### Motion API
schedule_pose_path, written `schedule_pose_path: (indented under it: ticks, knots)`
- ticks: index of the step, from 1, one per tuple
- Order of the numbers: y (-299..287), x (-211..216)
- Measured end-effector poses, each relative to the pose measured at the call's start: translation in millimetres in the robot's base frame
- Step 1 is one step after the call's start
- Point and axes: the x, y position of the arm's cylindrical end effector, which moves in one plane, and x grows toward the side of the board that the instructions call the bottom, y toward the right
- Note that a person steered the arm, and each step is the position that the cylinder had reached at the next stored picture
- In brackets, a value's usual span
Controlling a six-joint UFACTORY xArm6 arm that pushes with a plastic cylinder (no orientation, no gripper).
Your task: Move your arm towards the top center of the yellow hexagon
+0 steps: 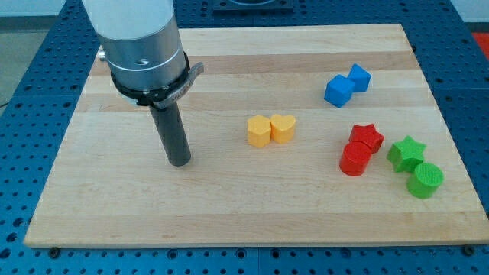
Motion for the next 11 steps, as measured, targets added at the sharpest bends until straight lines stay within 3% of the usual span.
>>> schedule_pose_path:
  ticks: [2, 4, 6, 7, 11]
  knots:
    - [25, 0]
    - [119, 0]
    - [122, -1]
    - [122, -22]
    - [122, -219]
